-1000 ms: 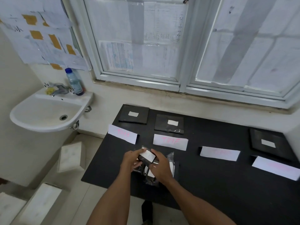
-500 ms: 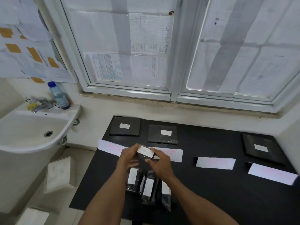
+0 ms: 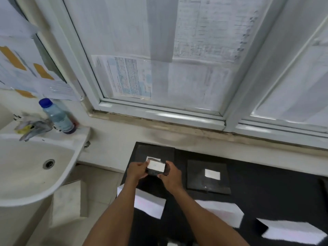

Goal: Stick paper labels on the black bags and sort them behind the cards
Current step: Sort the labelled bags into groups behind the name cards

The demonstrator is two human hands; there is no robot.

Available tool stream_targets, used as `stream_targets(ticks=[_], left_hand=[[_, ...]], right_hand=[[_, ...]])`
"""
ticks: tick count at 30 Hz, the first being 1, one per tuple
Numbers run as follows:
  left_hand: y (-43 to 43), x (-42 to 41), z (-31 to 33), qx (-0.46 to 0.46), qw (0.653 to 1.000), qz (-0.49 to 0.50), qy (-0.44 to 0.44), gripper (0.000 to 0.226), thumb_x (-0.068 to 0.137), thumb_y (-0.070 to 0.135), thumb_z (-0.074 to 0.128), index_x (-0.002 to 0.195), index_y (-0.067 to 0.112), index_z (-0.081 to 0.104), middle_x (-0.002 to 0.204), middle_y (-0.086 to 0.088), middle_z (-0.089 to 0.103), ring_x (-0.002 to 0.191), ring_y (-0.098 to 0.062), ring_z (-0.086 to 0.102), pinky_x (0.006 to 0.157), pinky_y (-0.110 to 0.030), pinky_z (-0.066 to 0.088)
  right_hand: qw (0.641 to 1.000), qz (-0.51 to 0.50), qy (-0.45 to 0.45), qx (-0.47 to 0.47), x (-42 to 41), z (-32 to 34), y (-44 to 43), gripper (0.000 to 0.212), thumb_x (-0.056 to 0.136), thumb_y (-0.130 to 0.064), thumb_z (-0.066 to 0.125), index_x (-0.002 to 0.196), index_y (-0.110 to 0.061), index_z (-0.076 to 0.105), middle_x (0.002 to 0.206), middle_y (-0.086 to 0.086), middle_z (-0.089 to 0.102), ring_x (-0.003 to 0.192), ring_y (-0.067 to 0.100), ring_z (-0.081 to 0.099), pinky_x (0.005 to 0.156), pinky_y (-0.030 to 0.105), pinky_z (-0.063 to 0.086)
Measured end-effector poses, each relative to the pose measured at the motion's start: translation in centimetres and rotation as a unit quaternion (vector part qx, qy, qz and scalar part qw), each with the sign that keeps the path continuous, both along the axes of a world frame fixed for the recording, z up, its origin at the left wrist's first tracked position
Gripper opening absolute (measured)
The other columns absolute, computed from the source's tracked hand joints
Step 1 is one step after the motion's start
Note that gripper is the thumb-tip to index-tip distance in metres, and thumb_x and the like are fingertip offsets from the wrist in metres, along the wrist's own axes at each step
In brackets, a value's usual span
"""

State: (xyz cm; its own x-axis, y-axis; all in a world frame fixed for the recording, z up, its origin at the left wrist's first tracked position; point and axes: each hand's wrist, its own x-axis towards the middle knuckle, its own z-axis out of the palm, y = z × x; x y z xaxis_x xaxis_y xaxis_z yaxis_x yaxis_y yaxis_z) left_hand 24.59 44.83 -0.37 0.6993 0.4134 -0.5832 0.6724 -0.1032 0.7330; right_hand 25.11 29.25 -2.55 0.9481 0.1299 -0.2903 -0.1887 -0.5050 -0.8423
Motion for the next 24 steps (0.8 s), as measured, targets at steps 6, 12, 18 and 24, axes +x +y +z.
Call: stream_targets(ticks=[6, 12, 18, 24], left_hand=[[2.6, 6.0, -3.4, 0.032, 0.998, -0.057, 0.01, 0.015, 0.086, 0.021, 0.069, 0.09, 0.008, 0.075, 0.083, -0.008, 0.07, 0.081, -0.023, 0.066, 0.082, -0.039, 0.058], [3.6, 7.6, -4.6, -0.038, 0.999, -0.031, 0.011, 0.012, 0.088, 0.014, 0.067, 0.098, 0.007, 0.069, 0.093, -0.016, 0.066, 0.085, -0.028, 0.061, 0.07, -0.035, 0.054], [4.0, 6.2, -5.4, -0.032, 0.998, -0.057, 0.008, 0.02, 0.088, 0.015, 0.067, 0.102, 0.002, 0.072, 0.092, -0.015, 0.07, 0.085, -0.025, 0.063, 0.081, -0.037, 0.053], [3.1, 4.9, -5.7, -0.037, 0.999, -0.017, -0.005, 0.027, 0.092, 0.016, 0.061, 0.114, 0.002, 0.066, 0.101, -0.015, 0.069, 0.091, -0.026, 0.065, 0.081, -0.039, 0.057]], right_hand=[[0.998, -0.04, 0.038, -0.031, 5.9, -3.3, 3.7, 0.062, 0.077, 0.0, 0.074, 0.134, -0.009, 0.051, 0.127, 0.01, 0.059, 0.113, 0.02, 0.06, 0.099, 0.022, 0.045], [0.997, -0.036, 0.035, -0.053, 7.7, -3.7, 4.4, 0.066, 0.075, -0.002, 0.076, 0.135, -0.011, 0.05, 0.129, 0.008, 0.059, 0.114, 0.018, 0.06, 0.102, 0.03, 0.047], [0.997, -0.01, 0.027, -0.068, 6.0, -3.7, 3.9, 0.062, 0.072, -0.004, 0.079, 0.129, -0.011, 0.055, 0.122, 0.007, 0.062, 0.106, 0.016, 0.063, 0.094, 0.029, 0.052], [0.996, 0.015, 0.023, -0.089, 6.6, -4.0, 4.2, 0.055, 0.07, 0.004, 0.076, 0.121, -0.009, 0.058, 0.119, 0.009, 0.063, 0.112, 0.02, 0.061, 0.094, 0.024, 0.049]])
